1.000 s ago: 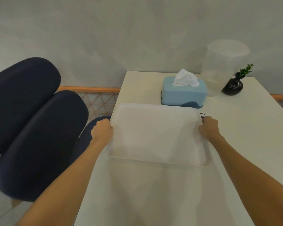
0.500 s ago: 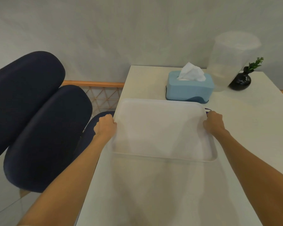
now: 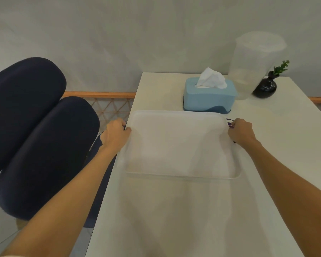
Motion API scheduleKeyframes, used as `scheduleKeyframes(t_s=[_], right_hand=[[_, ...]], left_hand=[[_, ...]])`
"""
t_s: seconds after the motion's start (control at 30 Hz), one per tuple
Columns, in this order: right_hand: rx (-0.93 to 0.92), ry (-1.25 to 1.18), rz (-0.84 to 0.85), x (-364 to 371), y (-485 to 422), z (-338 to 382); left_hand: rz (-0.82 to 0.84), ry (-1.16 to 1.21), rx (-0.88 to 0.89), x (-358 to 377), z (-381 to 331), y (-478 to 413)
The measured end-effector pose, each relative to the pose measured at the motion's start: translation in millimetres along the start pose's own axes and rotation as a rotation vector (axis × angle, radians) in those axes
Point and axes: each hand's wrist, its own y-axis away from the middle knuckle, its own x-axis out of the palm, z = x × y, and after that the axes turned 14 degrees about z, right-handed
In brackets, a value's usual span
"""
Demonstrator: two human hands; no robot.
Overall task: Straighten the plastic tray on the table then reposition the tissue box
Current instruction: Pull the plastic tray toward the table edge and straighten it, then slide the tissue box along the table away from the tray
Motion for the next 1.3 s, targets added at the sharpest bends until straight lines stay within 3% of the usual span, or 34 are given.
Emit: scheduleKeyframes(t_s=[0.27, 0.43, 0.6, 0.83, 1.3], right_hand=[[-0.129, -0.072, -0.146, -58, -30, 11], [-0.183, -0.168, -0.066, -73, -64, 20], [-0.207, -0.312, 0.024, -74, -93, 25], [-0.248, -0.476, 0.15, -64, -119, 24], [-0.345, -0.516, 0.153, -45, -137, 93]], left_hand=[[0.048, 0.293, 0.281, 3, -97, -34], [0.144, 0.562, 0.162, 29, -163, -62], [0.238, 0.651, 0.029, 61, -207, -84], [0.283, 0.617, 0.063, 85, -225, -95], [0.17, 0.59, -0.025, 49, -194, -128]])
